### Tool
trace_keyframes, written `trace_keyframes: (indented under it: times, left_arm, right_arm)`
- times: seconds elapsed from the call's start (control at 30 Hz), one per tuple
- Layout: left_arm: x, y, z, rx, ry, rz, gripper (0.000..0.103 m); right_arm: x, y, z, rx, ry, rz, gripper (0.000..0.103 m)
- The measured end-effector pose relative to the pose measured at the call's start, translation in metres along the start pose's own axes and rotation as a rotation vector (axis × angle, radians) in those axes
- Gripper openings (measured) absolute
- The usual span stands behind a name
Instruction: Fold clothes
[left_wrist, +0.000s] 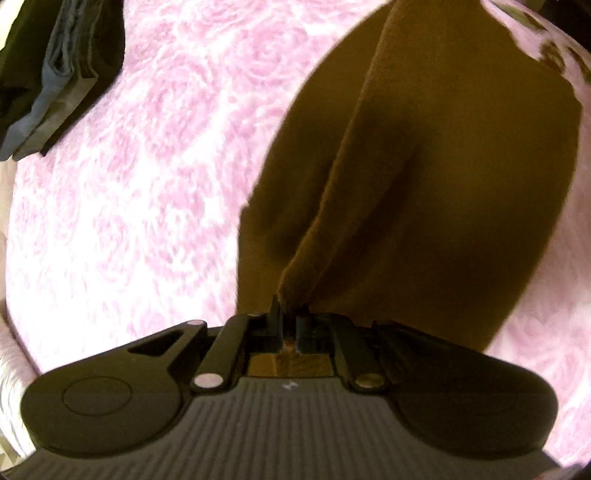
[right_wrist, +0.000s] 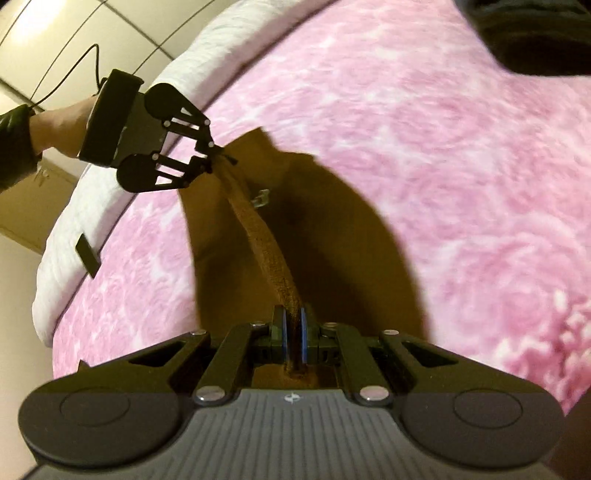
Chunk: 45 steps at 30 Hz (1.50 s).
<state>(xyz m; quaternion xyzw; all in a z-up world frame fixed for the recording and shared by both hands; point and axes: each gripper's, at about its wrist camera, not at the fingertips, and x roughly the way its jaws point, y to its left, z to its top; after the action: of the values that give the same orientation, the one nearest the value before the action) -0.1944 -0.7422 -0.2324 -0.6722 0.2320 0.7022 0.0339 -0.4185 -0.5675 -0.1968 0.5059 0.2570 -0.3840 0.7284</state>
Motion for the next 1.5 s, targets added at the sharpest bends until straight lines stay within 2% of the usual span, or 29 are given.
trace_keyframes:
  times: [0.2, 0.4, 0.47, 0.53, 0.63, 0.73, 0.83, 0.87, 0.9, 0.93, 0.97, 1.03, 1.13, 1.23, 1.4, 1.5]
  left_arm:
    - [0.023, 0.02, 0.019, 0.006, 0.0, -0.033, 0.004]
    - [0.047, 0.025, 0.023, -0.068, -0.009, -0.038, 0.006]
    - [0.048, 0.025, 0.02, -0.127, -0.021, -0.01, 0.019]
    - [0.04, 0.027, 0.01, -0.227, -0.038, 0.034, 0.029]
    - [0.017, 0.031, -0.015, -0.423, -0.072, 0.06, 0.031]
    - [-0.009, 0.024, -0.046, -0.602, -0.066, 0.104, 0.041]
    - [-0.032, 0.005, -0.082, -0.794, -0.039, 0.134, 0.044]
    - [-0.038, -0.003, -0.091, -0.851, -0.033, 0.136, 0.046]
    - [-0.042, -0.014, -0.099, -0.907, -0.026, 0.135, 0.047]
    - [-0.045, -0.026, -0.107, -0.964, -0.018, 0.133, 0.049]
    - [-0.049, -0.037, -0.11, -1.001, -0.008, 0.131, 0.054]
    - [-0.057, -0.061, -0.118, -1.075, 0.011, 0.125, 0.054]
    - [-0.065, -0.097, -0.116, -1.162, 0.023, 0.109, 0.058]
    - [-0.076, -0.127, -0.11, -1.253, 0.021, 0.126, 0.063]
    - [-0.091, -0.159, -0.11, -1.495, -0.048, 0.155, 0.07]
    - [-0.09, -0.175, -0.108, -1.628, -0.145, 0.181, 0.078]
  right_arm:
    - [0.003, -0.042, 0.0, 0.076, 0.02, 0.015, 0.007]
    - [0.017, -0.073, -0.013, 0.169, 0.024, 0.002, 0.007]
    - [0.019, -0.078, -0.018, 0.191, 0.026, -0.006, 0.007]
    - [0.019, -0.079, -0.021, 0.198, 0.023, -0.018, 0.007]
    - [0.021, -0.075, -0.02, 0.168, 0.033, -0.04, 0.007]
    - [0.025, -0.07, -0.017, 0.131, 0.055, -0.078, 0.007]
    - [0.027, -0.071, -0.014, 0.151, 0.073, -0.147, 0.008]
    - [0.026, -0.071, -0.013, 0.156, 0.075, -0.181, 0.017]
    - [0.025, -0.069, -0.011, 0.154, 0.073, -0.212, 0.032]
    - [0.022, -0.066, -0.009, 0.135, 0.061, -0.231, 0.032]
    - [0.019, -0.061, -0.006, 0.11, 0.05, -0.245, 0.032]
    - [0.017, -0.049, 0.003, 0.029, 0.035, -0.238, 0.032]
    - [0.025, -0.031, 0.019, -0.061, 0.052, -0.185, 0.032]
    - [0.039, -0.012, 0.036, -0.136, 0.08, -0.136, 0.032]
    - [0.055, 0.019, 0.06, -0.203, 0.08, -0.113, 0.039]
    - [0.063, 0.04, 0.074, -0.282, 0.08, -0.126, 0.039]
